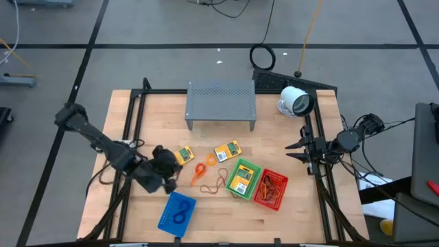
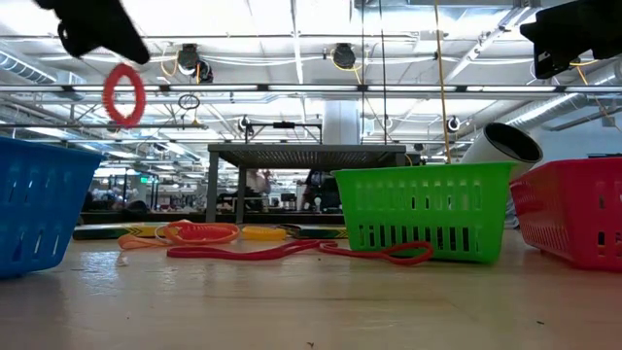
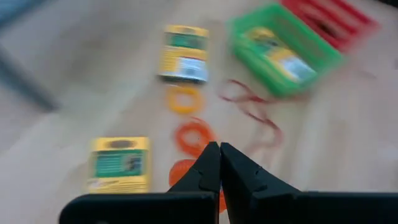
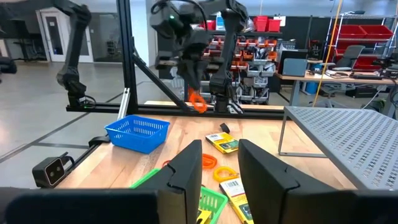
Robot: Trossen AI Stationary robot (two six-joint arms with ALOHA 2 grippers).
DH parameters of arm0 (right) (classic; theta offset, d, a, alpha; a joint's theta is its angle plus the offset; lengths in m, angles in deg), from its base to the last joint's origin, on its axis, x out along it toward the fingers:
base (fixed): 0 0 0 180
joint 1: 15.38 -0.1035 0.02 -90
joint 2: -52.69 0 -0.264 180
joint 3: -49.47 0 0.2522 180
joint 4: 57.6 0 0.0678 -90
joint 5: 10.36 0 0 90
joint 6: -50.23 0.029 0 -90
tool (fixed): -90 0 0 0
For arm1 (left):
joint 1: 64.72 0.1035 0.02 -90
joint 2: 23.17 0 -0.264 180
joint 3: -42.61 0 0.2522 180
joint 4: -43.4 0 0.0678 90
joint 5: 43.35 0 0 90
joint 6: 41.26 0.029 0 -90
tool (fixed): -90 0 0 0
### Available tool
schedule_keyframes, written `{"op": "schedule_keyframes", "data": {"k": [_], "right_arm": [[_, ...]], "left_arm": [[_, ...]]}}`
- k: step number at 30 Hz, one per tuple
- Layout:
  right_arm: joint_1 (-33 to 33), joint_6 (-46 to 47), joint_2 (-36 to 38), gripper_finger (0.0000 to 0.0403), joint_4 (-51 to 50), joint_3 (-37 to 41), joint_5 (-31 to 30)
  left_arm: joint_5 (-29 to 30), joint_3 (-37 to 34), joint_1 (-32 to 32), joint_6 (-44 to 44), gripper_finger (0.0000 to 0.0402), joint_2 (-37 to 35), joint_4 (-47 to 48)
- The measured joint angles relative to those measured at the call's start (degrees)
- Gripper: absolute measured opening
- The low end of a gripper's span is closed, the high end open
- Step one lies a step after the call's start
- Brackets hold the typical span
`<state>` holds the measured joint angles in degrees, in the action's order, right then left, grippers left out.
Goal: Pick & Place Office Desk Supplies
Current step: Put the orange spring rubberband band into the blue bin
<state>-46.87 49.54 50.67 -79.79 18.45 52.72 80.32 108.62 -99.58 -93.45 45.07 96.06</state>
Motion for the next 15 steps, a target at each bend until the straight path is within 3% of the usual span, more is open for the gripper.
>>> {"op": "schedule_keyframes", "data": {"k": [6, 10, 15], "right_arm": [[0.0, 0.0, 0.0, 0.0096, 0.0, 0.0, 0.0], [0.0, 0.0, 0.0, 0.0094, 0.0, 0.0, 0.0], [0.0, 0.0, 0.0, 0.0096, 0.0, 0.0, 0.0]], "left_arm": [[-10.4, -13.2, -1.6, 17.9, 0.0003, -9.0, -21.3], [-15.5, -19.4, -3.6, 28.9, 0.0006, -9.6, -35.9], [-26.6, -25.5, -5.4, 38.5, 0.0003, -8.3, -58.1]]}}
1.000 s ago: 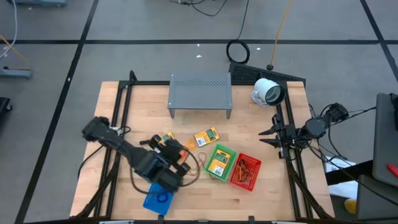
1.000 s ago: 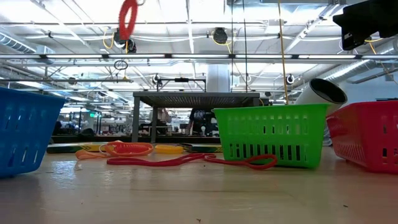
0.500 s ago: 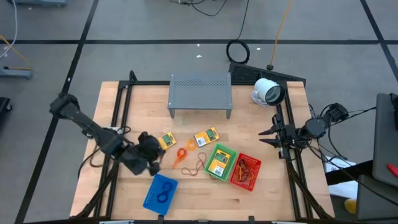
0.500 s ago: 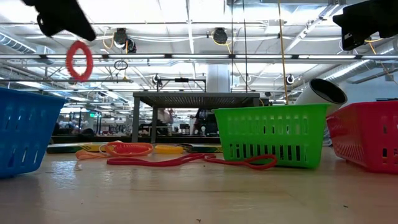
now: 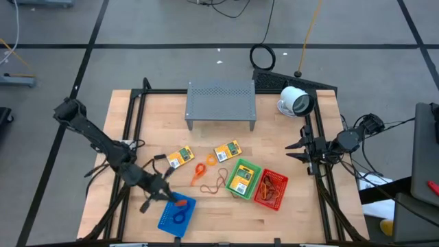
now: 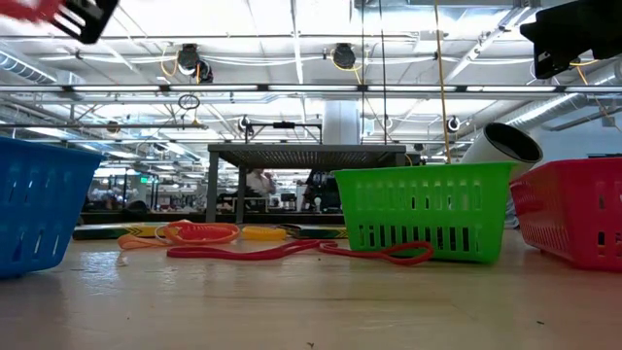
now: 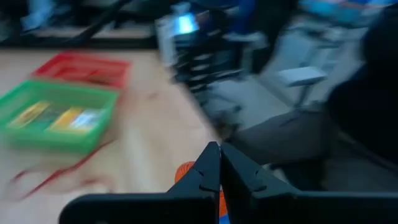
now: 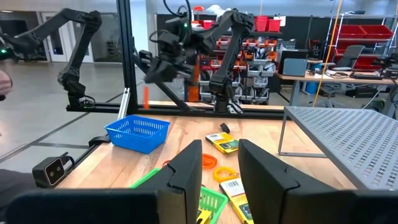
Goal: Pick & Place Office Desk Supplies
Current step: Put the orange spring rubberband band into the blue bin
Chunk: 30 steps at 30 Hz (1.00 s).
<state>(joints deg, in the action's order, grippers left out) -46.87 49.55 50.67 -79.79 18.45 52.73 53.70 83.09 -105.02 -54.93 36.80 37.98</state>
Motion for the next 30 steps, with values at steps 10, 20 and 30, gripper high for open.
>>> {"op": "schedule_keyframes", "data": {"k": [10, 20, 30], "right_arm": [[0.0, 0.0, 0.0, 0.0096, 0.0, 0.0, 0.0], [0.0, 0.0, 0.0, 0.0095, 0.0, 0.0, 0.0], [0.0, 0.0, 0.0, 0.0095, 0.0, 0.0, 0.0]], "left_arm": [[-3.0, -2.8, -2.6, 0.1, 0.0006, 6.9, -4.6], [2.4, -2.8, -4.6, -4.0, 0.0004, 14.3, -2.3], [6.6, -2.8, -4.8, -9.1, 0.0058, 15.4, -1.2]]}}
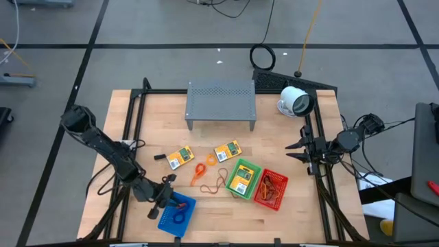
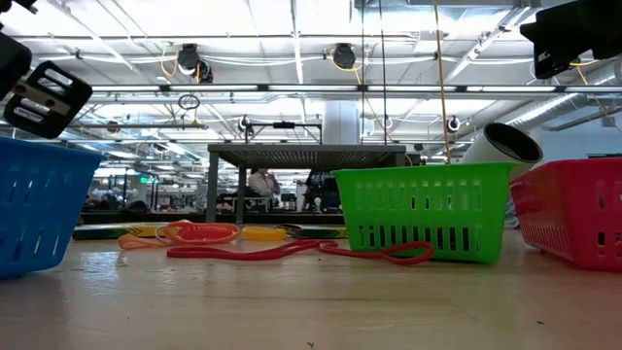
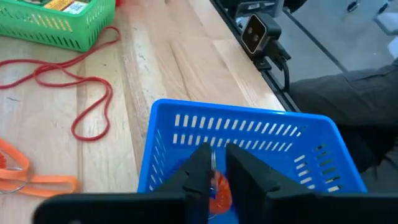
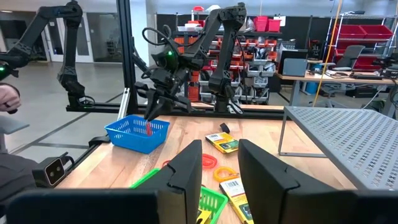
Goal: Pick & Place Office Desk Supplies
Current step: Put the orange spring rubberband band into the blue bin, then put the orange rubber band into the red bin
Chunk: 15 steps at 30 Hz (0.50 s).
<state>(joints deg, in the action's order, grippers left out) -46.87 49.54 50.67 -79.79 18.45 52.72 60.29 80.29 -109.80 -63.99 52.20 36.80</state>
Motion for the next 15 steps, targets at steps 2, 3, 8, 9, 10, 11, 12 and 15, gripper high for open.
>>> {"op": "schedule_keyframes", "data": {"k": [2, 3, 8, 9, 10, 11, 12, 15], "right_arm": [[0.0, 0.0, 0.0, 0.0096, 0.0, 0.0, 0.0], [0.0, 0.0, 0.0, 0.0096, 0.0, 0.0, 0.0], [0.0, 0.0, 0.0, 0.0094, 0.0, 0.0, 0.0], [0.0, 0.0, 0.0, 0.0094, 0.0, 0.0, 0.0], [0.0, 0.0, 0.0, 0.0094, 0.0, 0.0, 0.0], [0.0, 0.0, 0.0, 0.0095, 0.0, 0.0, 0.0], [0.0, 0.0, 0.0, 0.0095, 0.0, 0.0, 0.0], [0.0, 0.0, 0.0, 0.0095, 0.0, 0.0, 0.0]], "left_arm": [[0.3, 0.0, 0.0, -1.0, 0.0075, 0.0, 0.0], [0.4, 0.0, 0.0, -1.2, 0.0083, 0.0, 0.0], [1.2, 0.0, 0.0, -1.5, 0.0132, 0.0, 0.0], [1.8, 0.0, 0.0, -1.5, 0.0142, 0.0, -0.1], [2.4, 0.0, 0.0, -1.5, 0.0152, -0.1, -0.2], [2.9, 0.0, 0.0, -1.4, 0.0162, -0.1, -0.4], [3.0, 0.3, 0.0, -1.2, 0.0171, -0.1, -0.4], [3.3, 2.2, 0.8, -0.3, 0.0198, -0.2, 0.6]]}}
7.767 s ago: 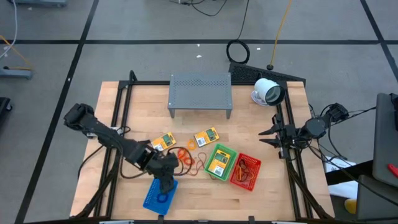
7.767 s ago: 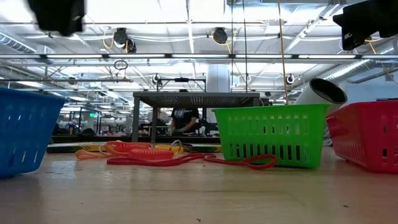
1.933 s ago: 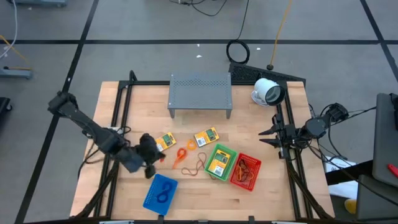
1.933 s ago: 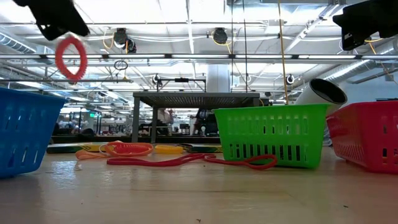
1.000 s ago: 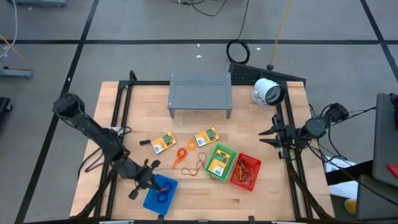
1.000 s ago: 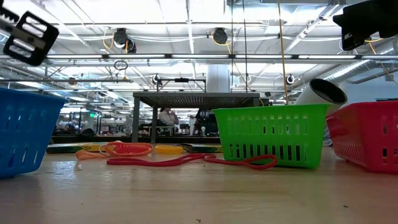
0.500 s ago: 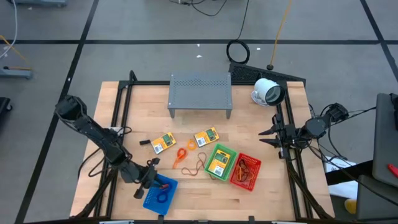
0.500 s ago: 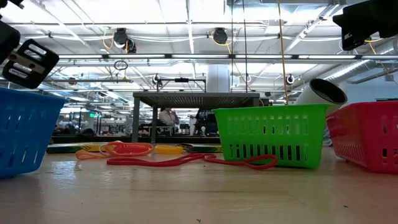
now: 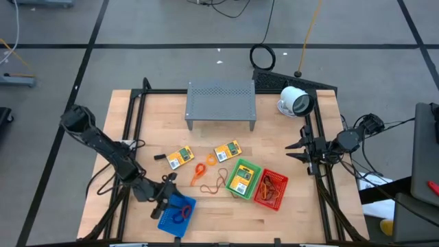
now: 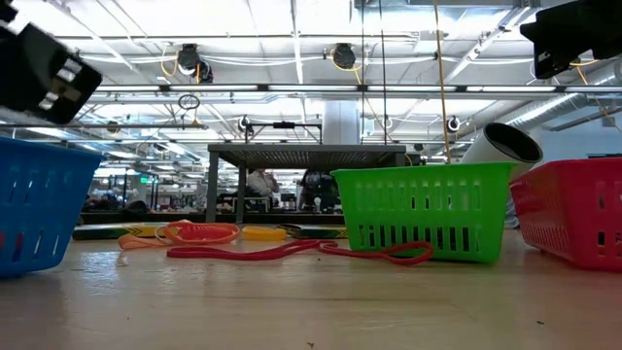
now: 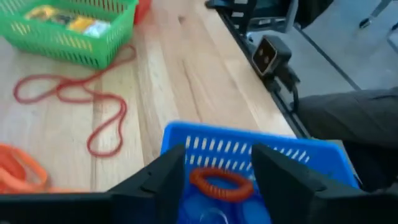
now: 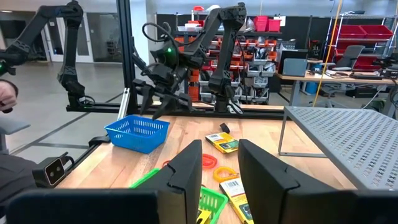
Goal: Pick & Place Office Desk Supplies
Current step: Put the orange rubber band into the red bin
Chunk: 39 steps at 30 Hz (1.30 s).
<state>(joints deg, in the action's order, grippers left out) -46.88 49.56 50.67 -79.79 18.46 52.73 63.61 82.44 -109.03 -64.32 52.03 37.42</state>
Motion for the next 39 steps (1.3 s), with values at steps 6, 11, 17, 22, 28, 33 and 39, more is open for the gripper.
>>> {"op": "schedule_keyframes", "data": {"k": [6, 11, 17, 22, 28, 33, 39], "right_arm": [[0.0, 0.0, 0.0, 0.0095, 0.0, 0.0, 0.0], [0.0, 0.0, 0.0, 0.0095, 0.0, 0.0, 0.0], [0.0, 0.0, 0.0, 0.0095, 0.0, 0.0, 0.0], [0.0, 0.0, 0.0, 0.0095, 0.0, 0.0, 0.0], [0.0, 0.0, 0.0, 0.0096, 0.0, 0.0, 0.0], [0.0, 0.0, 0.0, 0.0094, 0.0, 0.0, 0.0], [0.0, 0.0, 0.0, 0.0096, 0.0, 0.0, 0.0]], "left_arm": [[2.2, 8.6, 3.6, -1.0, 0.0230, -3.1, 17.4], [6.4, 16.9, 7.9, -7.0, 0.0227, -4.8, 38.3], [-1.8, 21.6, 16.0, -10.7, 0.0207, -3.2, 52.6], [-5.2, 23.1, 21.0, -11.8, 0.0189, 1.4, 53.4], [-8.6, 27.7, 26.1, -9.1, 0.0174, 9.7, 52.2], [-9.5, 32.6, 29.3, -8.0, 0.0168, 15.7, 52.7], [-10.4, 36.1, 32.1, -8.0, 0.0170, 23.1, 53.1]]}}
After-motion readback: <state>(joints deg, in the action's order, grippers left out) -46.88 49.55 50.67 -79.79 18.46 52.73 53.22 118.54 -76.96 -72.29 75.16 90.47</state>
